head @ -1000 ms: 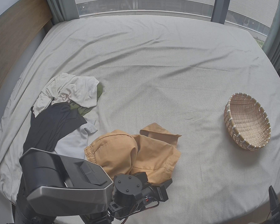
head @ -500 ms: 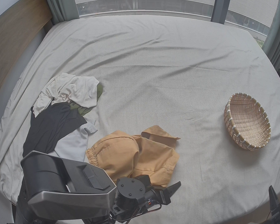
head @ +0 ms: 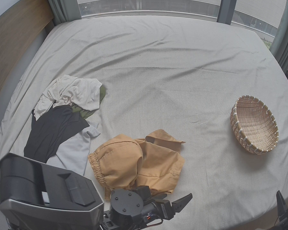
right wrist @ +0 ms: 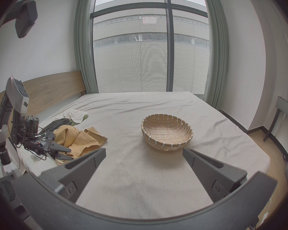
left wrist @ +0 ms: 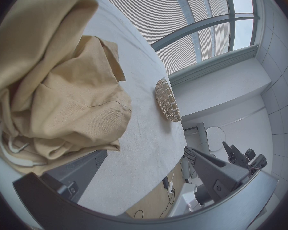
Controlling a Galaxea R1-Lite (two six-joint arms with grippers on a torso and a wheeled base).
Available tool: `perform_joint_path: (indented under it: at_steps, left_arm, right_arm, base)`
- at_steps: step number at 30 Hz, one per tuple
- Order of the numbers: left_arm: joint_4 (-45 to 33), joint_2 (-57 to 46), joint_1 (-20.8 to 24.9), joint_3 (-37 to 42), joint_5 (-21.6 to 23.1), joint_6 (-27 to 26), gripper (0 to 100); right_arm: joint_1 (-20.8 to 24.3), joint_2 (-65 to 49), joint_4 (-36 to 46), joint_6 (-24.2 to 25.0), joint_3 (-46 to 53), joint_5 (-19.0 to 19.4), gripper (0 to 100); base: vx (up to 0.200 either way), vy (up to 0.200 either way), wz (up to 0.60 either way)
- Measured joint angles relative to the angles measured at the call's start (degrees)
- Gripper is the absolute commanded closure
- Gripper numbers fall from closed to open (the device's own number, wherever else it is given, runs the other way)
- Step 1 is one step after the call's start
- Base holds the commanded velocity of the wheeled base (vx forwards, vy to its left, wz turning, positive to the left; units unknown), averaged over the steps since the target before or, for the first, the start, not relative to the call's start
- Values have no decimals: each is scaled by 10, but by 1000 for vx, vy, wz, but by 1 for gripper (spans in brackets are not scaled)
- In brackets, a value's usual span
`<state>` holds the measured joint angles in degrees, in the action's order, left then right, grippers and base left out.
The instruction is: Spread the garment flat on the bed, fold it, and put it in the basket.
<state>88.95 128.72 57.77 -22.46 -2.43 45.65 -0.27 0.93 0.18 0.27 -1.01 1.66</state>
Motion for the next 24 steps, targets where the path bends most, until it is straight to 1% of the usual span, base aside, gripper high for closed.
perform_joint_path:
  at_steps: [6,11,13,17,24]
  left_arm:
    - [0,-56,5,53,-1,-9,0]
    - [-1,-103,-6,94,-2,-49,0]
    - [-1,-126,-26,113,-2,-63,0]
    - [-1,-158,-64,144,-1,-75,0]
    - [-2,-217,-168,196,0,-106,0]
  right_arm:
    - [0,0,0,0,0,0,0]
    - [0,0,0,-5,0,0,0]
    - [0,0,0,-12,0,1,0]
    - [-1,0,0,-17,0,2,0]
    - [-1,0,-1,-23,0,5,0]
  base:
    - [0,0,0]
    - [0,0,0]
    - [0,0,0]
    - [0,0,0]
    - [0,0,0]
